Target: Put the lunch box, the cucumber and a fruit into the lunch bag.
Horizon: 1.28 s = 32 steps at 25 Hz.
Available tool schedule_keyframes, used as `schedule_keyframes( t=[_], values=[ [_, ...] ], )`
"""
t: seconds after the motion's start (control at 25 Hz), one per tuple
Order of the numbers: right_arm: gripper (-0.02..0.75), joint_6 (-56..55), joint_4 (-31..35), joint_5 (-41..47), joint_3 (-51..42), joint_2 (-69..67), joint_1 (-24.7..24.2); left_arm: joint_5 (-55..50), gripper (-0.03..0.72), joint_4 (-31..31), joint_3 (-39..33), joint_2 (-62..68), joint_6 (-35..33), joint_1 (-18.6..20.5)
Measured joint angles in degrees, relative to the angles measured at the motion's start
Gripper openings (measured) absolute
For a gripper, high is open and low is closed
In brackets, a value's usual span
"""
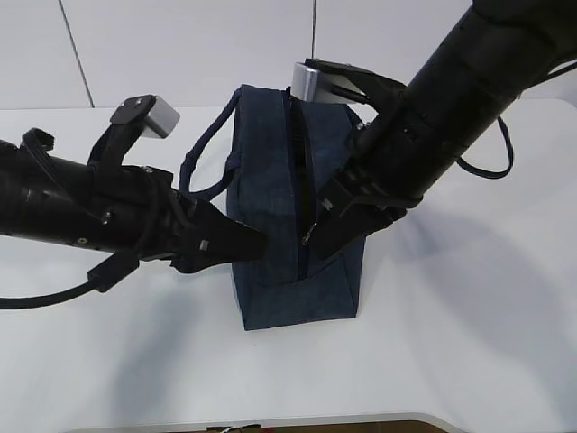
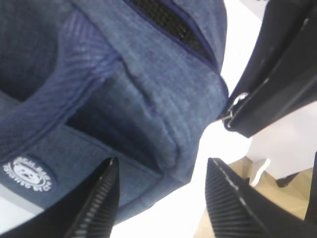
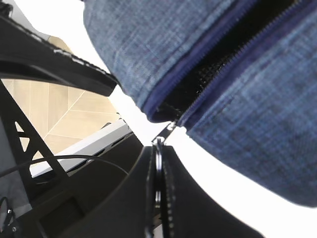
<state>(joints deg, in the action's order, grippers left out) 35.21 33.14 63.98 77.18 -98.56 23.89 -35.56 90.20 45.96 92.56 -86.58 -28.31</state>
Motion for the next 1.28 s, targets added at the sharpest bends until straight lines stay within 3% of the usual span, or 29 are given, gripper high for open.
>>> schedule_keyframes(
  t=[0.72,0.84,1.04,1.28],
  values=[
    [0.005,0.8,0.0,0.2,0.0,0.0,0.0,-3.1,0.384,3.3,0.0,1.2,-2.3,-0.4],
    [0.005,1.1,0.0,0.2,0.0,0.0,0.0,-5.1,0.288,4.0,0.0,2.4,-2.8,-0.4],
    [0.005,1.2,0.0,0.6,0.0,0.0,0.0,-5.7,0.035,6.0,0.0,3.9,-3.1,-0.4],
    [0.005,1.3,0.0,1.7,0.0,0.0,0.0,-5.7,-0.006,6.1,0.0,4.0,-3.4,-0.4]
  ],
)
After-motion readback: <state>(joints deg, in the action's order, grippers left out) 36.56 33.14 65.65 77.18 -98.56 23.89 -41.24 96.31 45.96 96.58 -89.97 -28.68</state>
